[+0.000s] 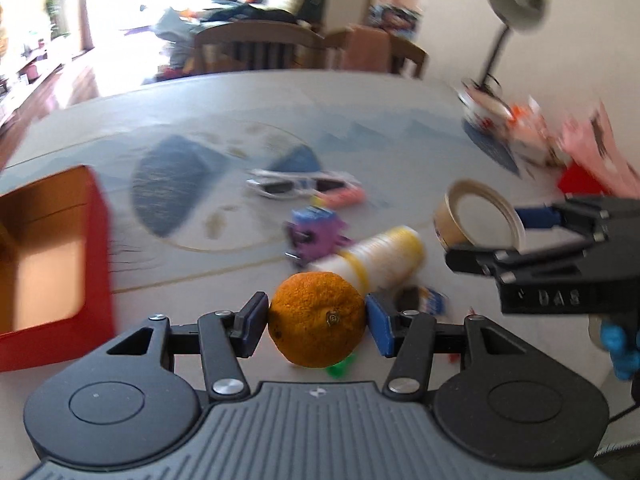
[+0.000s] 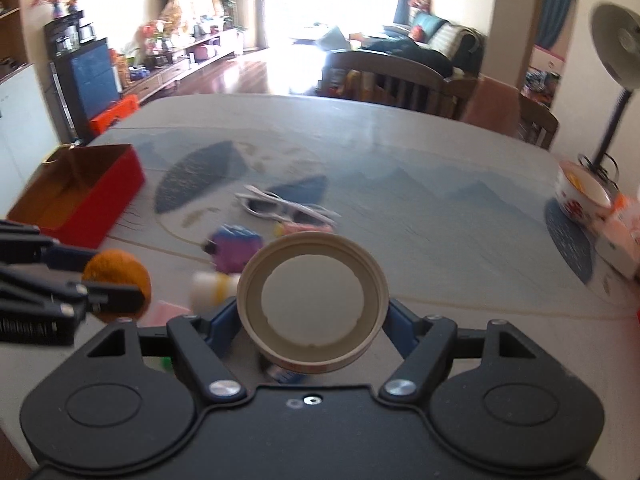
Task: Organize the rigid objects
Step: 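Carry the orange with the left tool while the right tool carries the tape roll to the red tin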
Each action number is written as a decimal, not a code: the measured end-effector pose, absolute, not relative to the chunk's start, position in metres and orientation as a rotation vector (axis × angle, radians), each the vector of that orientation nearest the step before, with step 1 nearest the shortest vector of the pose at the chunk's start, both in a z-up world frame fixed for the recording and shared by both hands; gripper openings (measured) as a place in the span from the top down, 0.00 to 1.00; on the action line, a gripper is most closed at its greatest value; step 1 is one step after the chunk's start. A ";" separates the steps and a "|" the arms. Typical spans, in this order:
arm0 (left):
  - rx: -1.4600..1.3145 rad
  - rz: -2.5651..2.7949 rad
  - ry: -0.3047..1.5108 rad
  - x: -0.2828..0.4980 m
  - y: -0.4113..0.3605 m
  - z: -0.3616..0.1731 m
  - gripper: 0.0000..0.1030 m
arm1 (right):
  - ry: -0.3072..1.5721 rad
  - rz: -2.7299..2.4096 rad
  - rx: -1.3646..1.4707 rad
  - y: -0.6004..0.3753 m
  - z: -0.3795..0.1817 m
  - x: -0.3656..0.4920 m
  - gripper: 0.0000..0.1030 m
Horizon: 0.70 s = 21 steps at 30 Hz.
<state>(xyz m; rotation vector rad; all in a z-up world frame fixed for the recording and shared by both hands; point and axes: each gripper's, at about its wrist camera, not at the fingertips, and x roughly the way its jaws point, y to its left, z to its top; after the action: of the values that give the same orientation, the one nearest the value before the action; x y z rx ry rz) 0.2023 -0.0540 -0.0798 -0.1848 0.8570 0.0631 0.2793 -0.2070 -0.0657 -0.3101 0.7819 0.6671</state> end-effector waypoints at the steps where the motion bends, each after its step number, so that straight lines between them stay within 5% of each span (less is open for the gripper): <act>1: -0.192 0.084 0.851 0.199 -0.046 -0.076 0.49 | 0.777 0.681 -0.314 -0.200 -0.063 0.278 0.27; 21: -0.273 0.271 0.756 0.172 0.156 -0.054 0.49 | 0.718 0.927 -0.399 0.006 -0.037 0.228 0.27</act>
<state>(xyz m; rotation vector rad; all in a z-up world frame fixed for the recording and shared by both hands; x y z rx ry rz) 0.1721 0.1565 -0.0538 -0.2731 0.7556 0.2705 0.2279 0.0059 -0.0367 -0.3986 0.7180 0.9274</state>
